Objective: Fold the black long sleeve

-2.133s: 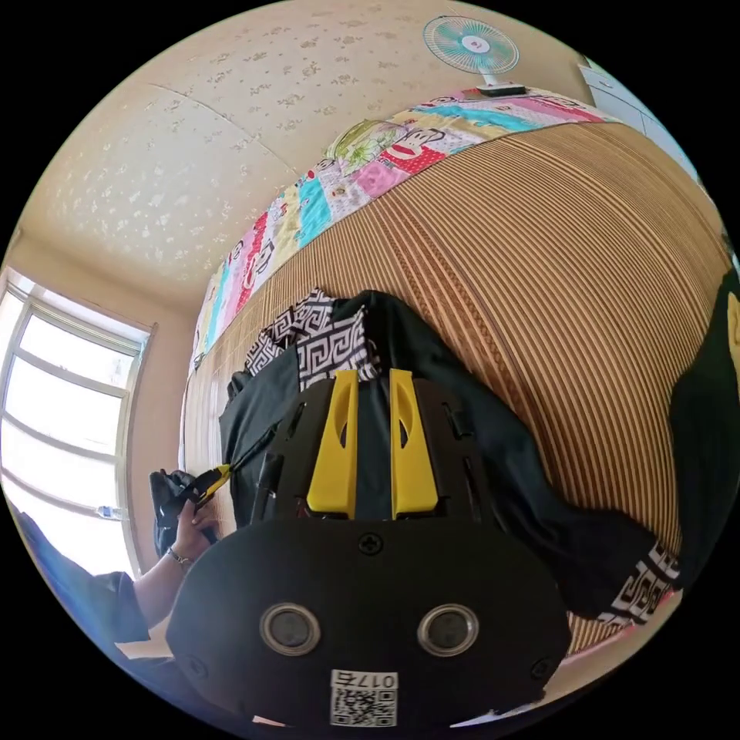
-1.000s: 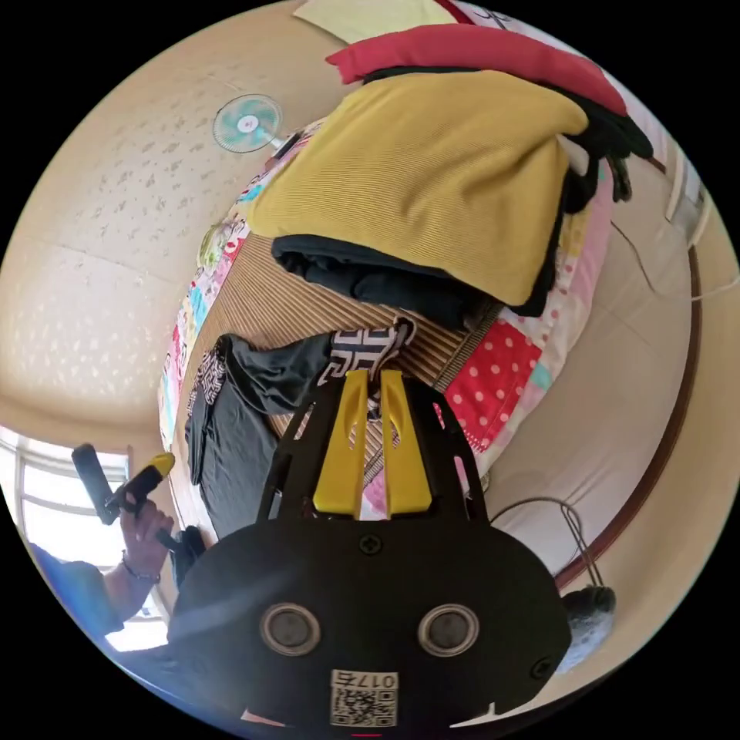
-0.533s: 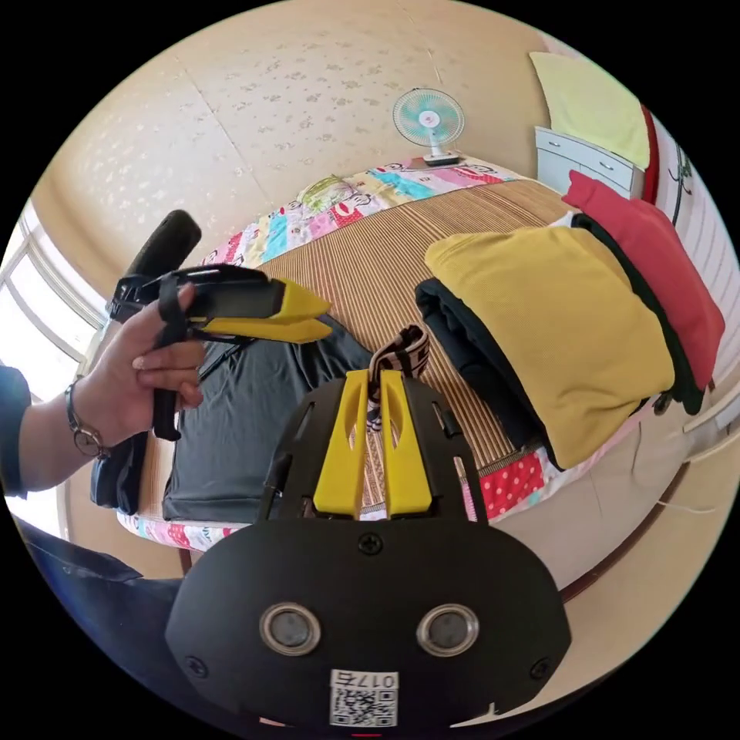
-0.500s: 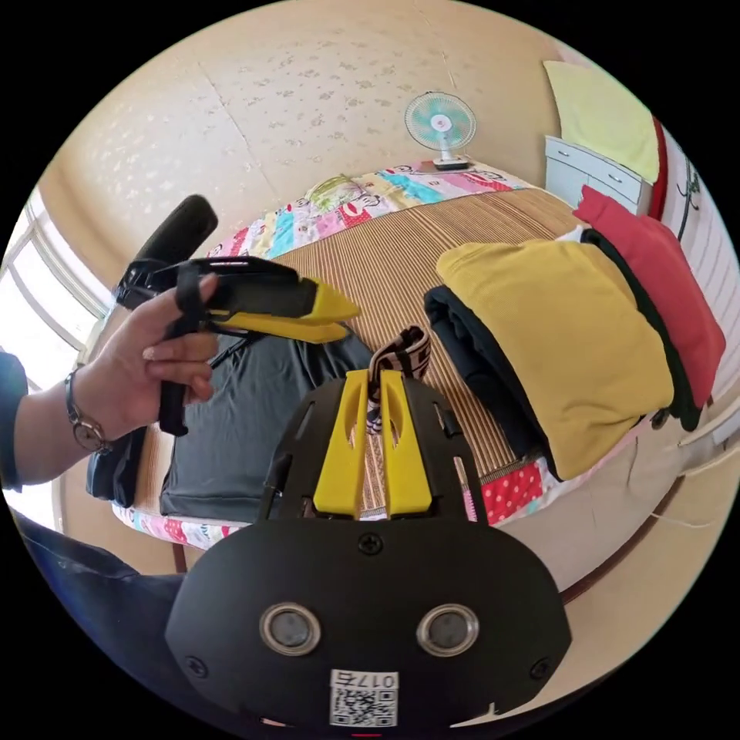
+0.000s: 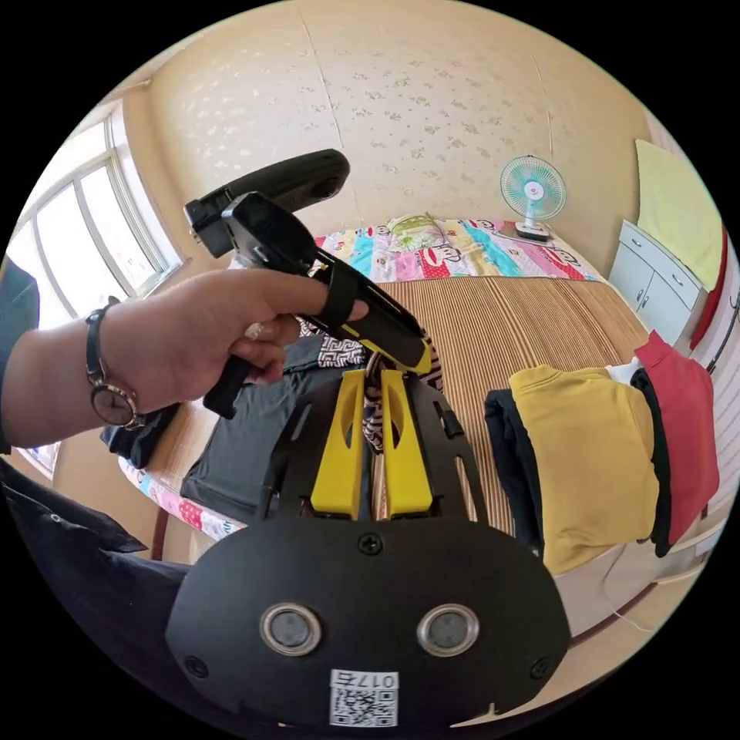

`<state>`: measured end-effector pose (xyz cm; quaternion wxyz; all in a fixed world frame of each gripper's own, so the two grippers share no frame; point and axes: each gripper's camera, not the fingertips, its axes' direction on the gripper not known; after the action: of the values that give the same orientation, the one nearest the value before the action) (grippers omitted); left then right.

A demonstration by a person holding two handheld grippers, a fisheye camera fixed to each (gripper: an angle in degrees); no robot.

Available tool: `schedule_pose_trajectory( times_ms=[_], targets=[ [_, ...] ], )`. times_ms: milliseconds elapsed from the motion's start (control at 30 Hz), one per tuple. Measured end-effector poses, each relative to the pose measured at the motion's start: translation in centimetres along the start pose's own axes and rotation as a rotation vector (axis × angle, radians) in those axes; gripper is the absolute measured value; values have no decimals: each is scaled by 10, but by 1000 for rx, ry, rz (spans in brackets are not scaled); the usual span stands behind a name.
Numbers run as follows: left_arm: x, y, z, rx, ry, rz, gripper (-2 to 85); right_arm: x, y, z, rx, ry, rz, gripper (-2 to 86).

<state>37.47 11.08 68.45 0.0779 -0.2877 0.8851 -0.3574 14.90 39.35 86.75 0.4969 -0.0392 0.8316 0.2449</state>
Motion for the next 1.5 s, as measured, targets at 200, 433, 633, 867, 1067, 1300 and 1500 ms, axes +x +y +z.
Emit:
schedule_pose_trajectory(
  times_ms=[200,433,633,867,1067,1300,1500],
  targets=[
    [17,-16,-36,80,-10,-44,-10,12,4,-30,22,-97,51,106],
    [41,-34,-59,145,-20,-86,-10,-5,-4,-41,27,-205,-13,100],
    [63,-60,-75,137,-23,-74,-9,-7,-9,-54,80,-204,117,44],
    [67,-92,-117,121,-7,-76,-9,-18,-20,-72,134,-171,213,40],
    [70,-119,-143,94,37,-73,-9,-25,-37,-77,139,-158,276,75],
    [90,-148,-148,18,133,-47,-9,-25,-53,-88,147,-142,281,54],
    [96,-145,-186,38,107,-1,-9,-26,-63,-92,138,-122,289,37]
  ],
)
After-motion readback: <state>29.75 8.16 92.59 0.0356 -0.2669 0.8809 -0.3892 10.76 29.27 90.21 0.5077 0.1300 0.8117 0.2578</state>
